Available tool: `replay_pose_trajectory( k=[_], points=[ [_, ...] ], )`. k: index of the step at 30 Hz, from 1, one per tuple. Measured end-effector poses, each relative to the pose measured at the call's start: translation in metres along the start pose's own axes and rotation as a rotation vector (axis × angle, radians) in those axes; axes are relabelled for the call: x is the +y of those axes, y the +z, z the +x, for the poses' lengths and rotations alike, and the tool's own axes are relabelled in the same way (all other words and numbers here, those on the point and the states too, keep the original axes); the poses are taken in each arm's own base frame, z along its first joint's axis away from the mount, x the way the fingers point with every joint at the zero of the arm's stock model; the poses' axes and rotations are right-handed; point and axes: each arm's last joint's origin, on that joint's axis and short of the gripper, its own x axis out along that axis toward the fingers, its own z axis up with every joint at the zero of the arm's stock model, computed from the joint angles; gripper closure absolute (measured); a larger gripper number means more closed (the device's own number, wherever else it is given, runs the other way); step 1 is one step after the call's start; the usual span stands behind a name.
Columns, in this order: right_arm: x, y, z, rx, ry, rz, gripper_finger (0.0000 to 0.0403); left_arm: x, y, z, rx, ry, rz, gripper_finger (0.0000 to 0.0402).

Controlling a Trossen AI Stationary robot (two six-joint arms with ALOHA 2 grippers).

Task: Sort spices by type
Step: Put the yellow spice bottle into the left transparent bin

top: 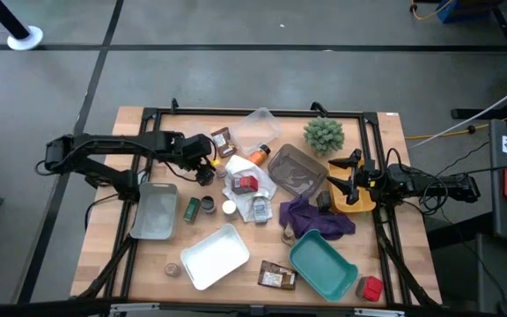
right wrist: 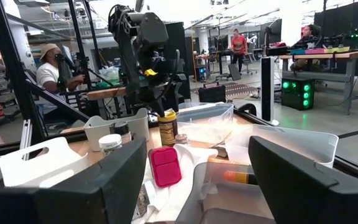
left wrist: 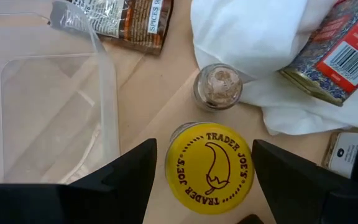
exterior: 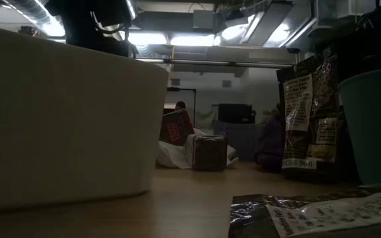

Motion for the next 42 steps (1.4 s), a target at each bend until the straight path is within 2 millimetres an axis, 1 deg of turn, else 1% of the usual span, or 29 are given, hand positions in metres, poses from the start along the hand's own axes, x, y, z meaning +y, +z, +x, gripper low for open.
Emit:
replay_pose_trajectory(
  k=[12,24,27,32,38,42],
  points=[
    [0.000,-0.002,0.000,0.017,-0.001,-0.004,0.0120,0.000,0.000,0.000,0.002,-0.001,-0.060,0.0151],
    [0.000,-0.002,0.000,0.017,-0.001,-0.004,0.0120,0.000,0.000,0.000,0.002,-0.002,-0.054,0.0151],
    [0.000,-0.002,0.000,0.017,-0.001,-0.004,0.0120,-0.003,-0.001,0.004,0.020,0.003,-0.038,0.0151],
    [0.000,-0.002,0.000,0.017,-0.002,-0.004,0.0120,-0.010,-0.004,0.016,0.074,0.022,0.021,0.0151],
    [0.000,-0.002,0.000,0.019,-0.002,-0.005,0.0120,-0.013,-0.004,0.027,0.116,0.042,0.058,0.0151],
    [0.000,-0.002,0.000,0.020,-0.002,-0.005,0.0120,-0.013,-0.004,0.028,0.120,0.044,0.081,0.0173]
  ],
)
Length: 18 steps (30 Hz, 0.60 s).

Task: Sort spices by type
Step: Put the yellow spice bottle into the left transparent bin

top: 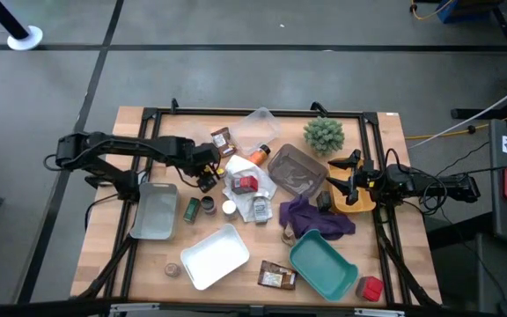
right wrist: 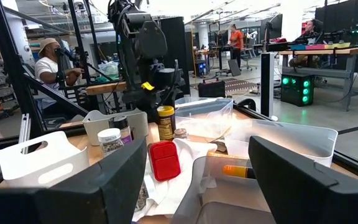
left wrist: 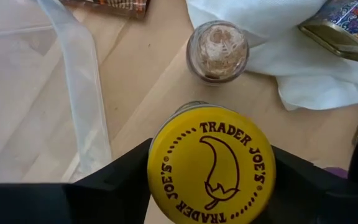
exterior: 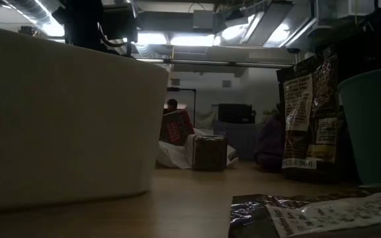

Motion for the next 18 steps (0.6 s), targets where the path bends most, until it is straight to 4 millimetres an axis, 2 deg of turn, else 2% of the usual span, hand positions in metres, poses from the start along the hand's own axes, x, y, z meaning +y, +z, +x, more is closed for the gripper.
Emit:
replay_pose_trajectory(
  k=[2,10,14,18],
  points=[
    [0.000,0.000,0.000,0.002,0.000,-0.001,0.0120,0.000,0.000,-0.001,-0.002,0.000,-0.001,0.0189],
    [0.000,0.000,0.000,0.005,0.000,-0.001,0.0120,0.000,0.001,-0.003,-0.002,0.001,0.000,0.0189],
    [0.000,0.000,0.000,0.004,0.000,-0.001,0.0120,-0.002,0.011,-0.016,-0.049,-0.020,0.016,0.0189],
    [0.000,-0.001,0.000,0.004,0.000,-0.001,0.0120,-0.001,0.023,-0.038,-0.062,-0.021,0.055,0.0189]
  ],
)
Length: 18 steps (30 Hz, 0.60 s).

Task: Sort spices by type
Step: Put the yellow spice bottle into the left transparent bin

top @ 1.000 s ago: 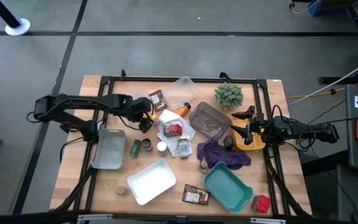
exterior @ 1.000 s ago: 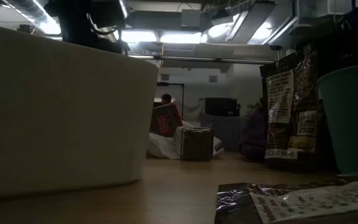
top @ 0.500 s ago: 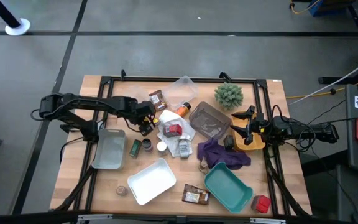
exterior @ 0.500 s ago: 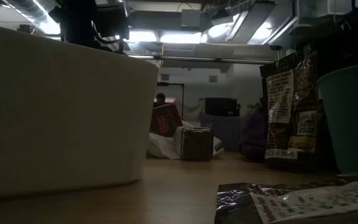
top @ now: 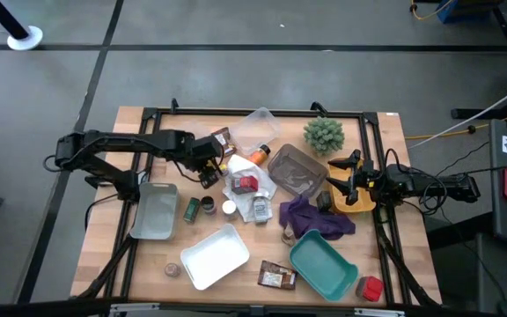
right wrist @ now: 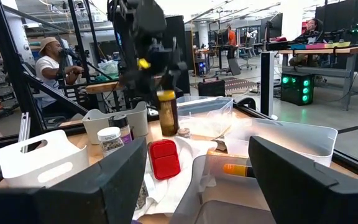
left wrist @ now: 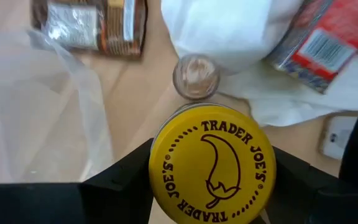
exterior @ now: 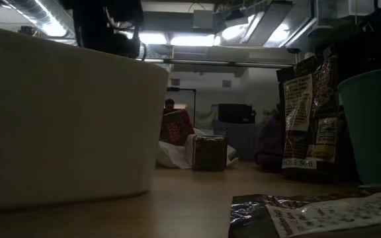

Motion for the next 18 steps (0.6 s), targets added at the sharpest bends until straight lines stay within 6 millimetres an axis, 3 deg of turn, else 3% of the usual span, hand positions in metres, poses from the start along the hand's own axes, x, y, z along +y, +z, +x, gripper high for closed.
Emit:
replay_pose_trajectory(
  k=[10,18],
  points=[
    [0.000,-0.001,0.000,0.006,0.000,-0.002,0.0120,0.028,0.026,-0.051,-0.001,0.061,-0.017,0.0189],
    [0.000,-0.001,0.000,0.009,-0.001,-0.002,0.0120,0.073,0.029,-0.049,0.055,0.148,-0.121,0.0189]
  ],
)
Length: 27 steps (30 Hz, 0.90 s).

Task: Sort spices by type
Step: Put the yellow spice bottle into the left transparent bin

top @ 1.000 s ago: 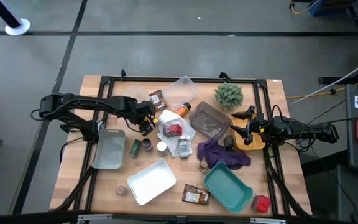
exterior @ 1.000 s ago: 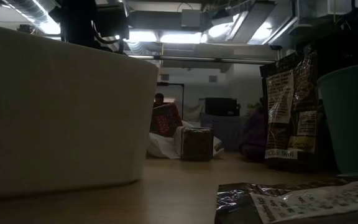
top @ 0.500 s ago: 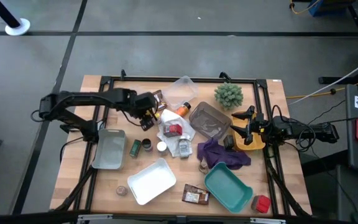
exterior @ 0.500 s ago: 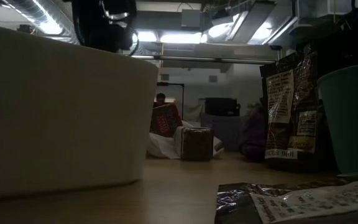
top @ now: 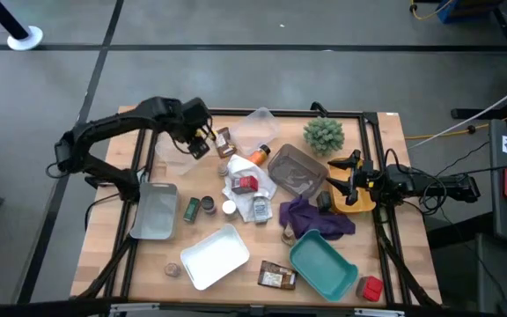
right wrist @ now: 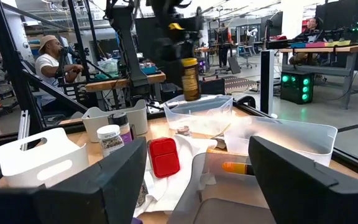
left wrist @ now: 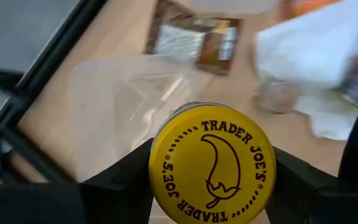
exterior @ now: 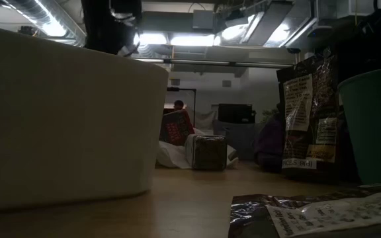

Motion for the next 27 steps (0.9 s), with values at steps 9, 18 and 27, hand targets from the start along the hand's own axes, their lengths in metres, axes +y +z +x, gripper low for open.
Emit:
replay_pose_trajectory(
  k=[9,18,27],
  points=[
    [0.000,0.000,0.000,0.004,0.000,-0.001,0.0120,0.042,0.000,0.036,0.022,0.014,-0.112,0.0189],
    [0.000,0.000,0.000,0.004,0.000,-0.001,0.0120,0.061,-0.009,0.073,-0.018,0.011,-0.163,0.0181],
    [0.000,0.000,0.000,0.004,0.000,-0.001,0.0120,0.066,-0.017,0.095,-0.042,0.015,-0.148,0.0174]
  ],
)
